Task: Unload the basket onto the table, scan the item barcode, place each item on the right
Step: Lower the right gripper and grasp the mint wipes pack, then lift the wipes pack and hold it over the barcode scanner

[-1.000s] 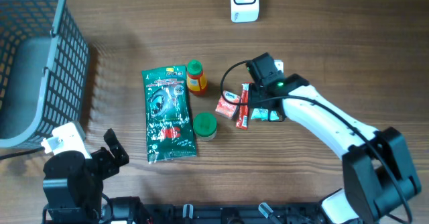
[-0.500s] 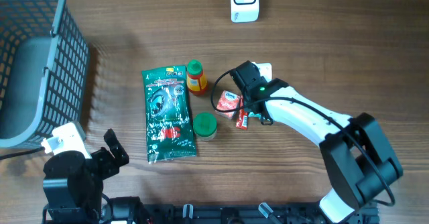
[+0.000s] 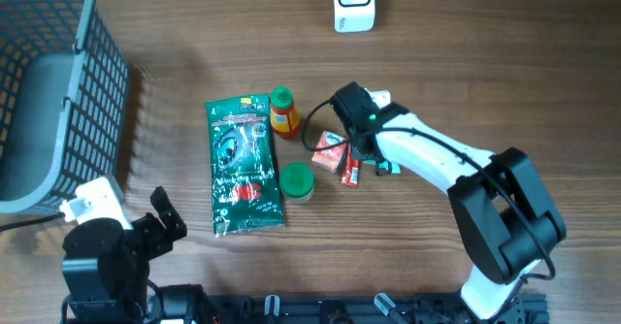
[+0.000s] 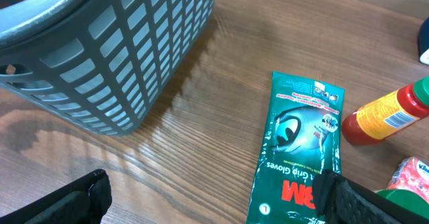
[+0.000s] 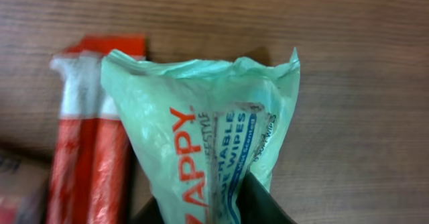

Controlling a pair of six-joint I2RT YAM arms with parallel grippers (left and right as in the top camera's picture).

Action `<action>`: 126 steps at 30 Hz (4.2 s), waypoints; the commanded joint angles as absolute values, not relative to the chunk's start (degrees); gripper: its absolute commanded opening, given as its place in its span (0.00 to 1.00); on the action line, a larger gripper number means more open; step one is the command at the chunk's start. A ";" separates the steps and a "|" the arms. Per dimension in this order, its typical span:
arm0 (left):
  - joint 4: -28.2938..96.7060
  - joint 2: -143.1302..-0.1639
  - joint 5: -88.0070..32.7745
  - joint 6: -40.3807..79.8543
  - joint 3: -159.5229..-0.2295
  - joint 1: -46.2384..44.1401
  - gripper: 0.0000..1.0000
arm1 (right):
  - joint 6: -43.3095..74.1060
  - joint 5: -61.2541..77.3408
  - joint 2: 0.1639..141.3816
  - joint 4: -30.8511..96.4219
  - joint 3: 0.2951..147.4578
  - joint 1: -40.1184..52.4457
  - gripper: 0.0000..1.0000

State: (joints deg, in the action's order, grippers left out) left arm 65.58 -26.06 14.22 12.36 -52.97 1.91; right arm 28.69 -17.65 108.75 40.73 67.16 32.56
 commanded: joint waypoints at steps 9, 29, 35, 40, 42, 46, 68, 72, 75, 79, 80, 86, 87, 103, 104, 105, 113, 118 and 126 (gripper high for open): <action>65.45 -26.09 13.93 12.25 -53.15 1.61 1.00 | 25.12 22.81 108.62 55.40 78.17 21.10 0.04; 65.45 -26.09 13.93 12.25 -53.15 1.61 1.00 | 21.28 92.99 108.62 57.69 78.15 8.60 0.05; 65.45 -26.09 13.93 12.25 -53.15 1.61 1.00 | 29.17 92.99 108.62 57.71 78.15 8.58 0.04; 65.45 -26.09 13.93 12.27 -53.15 1.61 1.00 | 39.00 92.99 108.62 57.69 78.15 8.58 0.04; 65.45 -26.09 13.96 12.25 -53.15 1.61 1.00 | 38.98 92.99 108.62 57.69 78.15 8.58 0.04; 65.45 -26.09 13.93 12.25 -53.15 1.61 1.00 | 39.00 93.01 108.62 57.69 78.15 8.58 0.04; 65.45 -26.09 13.93 12.27 -53.15 1.61 1.00 | 6.44 36.69 102.65 46.39 78.15 8.23 0.04; 65.45 -26.09 13.93 12.27 -53.15 1.61 1.00 | 3.70 37.67 99.96 42.04 78.15 8.23 0.04; 65.45 -26.09 13.93 12.27 -53.15 1.61 1.00 | -2.87 45.01 99.02 39.79 78.15 8.38 0.04; 65.45 -26.09 13.93 12.25 -53.15 1.61 1.00 | -12.29 51.42 99.11 34.79 78.11 8.40 0.04; 65.45 -26.09 13.93 12.25 -53.15 1.61 1.00 | -12.21 51.00 99.11 32.53 78.11 8.40 0.05; 65.45 -26.09 13.93 12.25 -53.15 1.61 1.00 | -12.29 41.60 99.66 15.99 77.95 10.41 0.05; 65.45 -26.09 13.93 12.25 -53.15 1.61 1.00 | -12.43 37.15 100.07 13.74 77.95 11.27 0.05; 65.45 -26.09 13.93 12.27 -53.15 1.61 1.00 | -10.90 14.83 122.74 -32.97 79.81 15.16 0.04; 65.45 -26.09 13.93 12.27 -53.15 1.61 1.00 | -10.09 14.83 124.46 -33.67 81.21 15.16 0.05; 65.45 -26.09 13.93 12.25 -53.15 1.61 1.00 | -9.89 14.83 126.10 -33.74 82.83 15.18 0.04; 65.45 -26.09 13.93 12.25 -53.15 1.61 1.00 | -10.52 14.72 133.60 -31.46 95.22 15.59 0.05; 65.45 -26.09 13.93 12.25 -53.15 1.61 1.00 | -10.55 13.67 134.17 -31.42 95.66 15.59 0.04; 65.45 -26.09 13.93 12.27 -53.15 1.61 1.00 | -10.57 12.10 135.20 -30.35 95.66 15.59 0.04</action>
